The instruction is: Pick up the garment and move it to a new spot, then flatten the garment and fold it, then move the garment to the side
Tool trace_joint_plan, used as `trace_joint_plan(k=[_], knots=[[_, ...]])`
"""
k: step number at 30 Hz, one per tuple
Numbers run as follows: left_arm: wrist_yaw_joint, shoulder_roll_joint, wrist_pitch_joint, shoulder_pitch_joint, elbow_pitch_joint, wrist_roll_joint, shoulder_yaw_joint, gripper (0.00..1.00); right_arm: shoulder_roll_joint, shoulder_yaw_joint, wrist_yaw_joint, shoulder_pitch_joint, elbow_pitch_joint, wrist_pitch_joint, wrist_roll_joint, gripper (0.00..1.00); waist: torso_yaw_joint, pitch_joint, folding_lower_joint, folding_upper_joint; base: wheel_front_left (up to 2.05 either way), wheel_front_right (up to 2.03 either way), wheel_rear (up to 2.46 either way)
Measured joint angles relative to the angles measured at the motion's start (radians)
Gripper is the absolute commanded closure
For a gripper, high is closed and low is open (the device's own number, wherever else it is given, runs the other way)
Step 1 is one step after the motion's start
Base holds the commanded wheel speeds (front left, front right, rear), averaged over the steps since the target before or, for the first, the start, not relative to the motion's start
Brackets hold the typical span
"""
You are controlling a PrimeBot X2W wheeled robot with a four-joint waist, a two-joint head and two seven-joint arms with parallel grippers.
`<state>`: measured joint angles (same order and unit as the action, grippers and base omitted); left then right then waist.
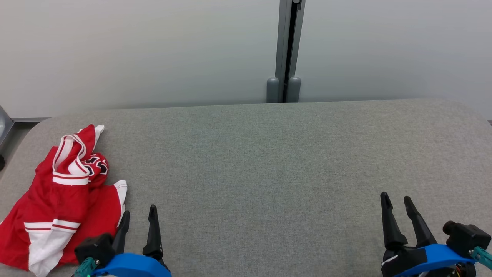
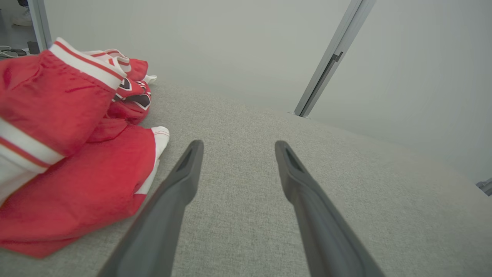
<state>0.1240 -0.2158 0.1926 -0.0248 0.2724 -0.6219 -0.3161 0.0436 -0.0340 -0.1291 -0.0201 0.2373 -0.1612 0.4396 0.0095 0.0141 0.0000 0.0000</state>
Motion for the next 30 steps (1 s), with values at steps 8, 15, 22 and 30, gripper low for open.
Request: trace_joint_plan(k=[8,15,22,30], knots=[[0.008,-0.016,0.018,0.003,0.0,0.044,-0.02,0.0,0.001,-0.005,0.0,0.003,0.004,-0.009,-0.075,0.0,-0.003,0.002,0.0,0.0,0.0,0.0,0.0],[0.026,-0.025,0.03,0.007,-0.009,0.085,-0.037,0.0,0.002,-0.004,0.0,0.005,0.005,-0.012,-0.127,0.0,-0.002,0.004,0.0,0.0,0.0,0.0,0.0],[0.038,-0.034,0.017,0.014,-0.012,0.095,-0.045,0.0,0.002,0.0,0.0,0.009,0.0,-0.016,-0.174,0.0,-0.001,0.001,0.0,0.0,0.0,0.0,0.0],[0.048,-0.039,0.021,0.019,-0.044,0.095,-0.04,0.0,0.003,0.0,0.0,0.009,-0.014,-0.025,-0.186,0.0,0.0,-0.001,0.0,0.0,0.0,0.0,0.0]])
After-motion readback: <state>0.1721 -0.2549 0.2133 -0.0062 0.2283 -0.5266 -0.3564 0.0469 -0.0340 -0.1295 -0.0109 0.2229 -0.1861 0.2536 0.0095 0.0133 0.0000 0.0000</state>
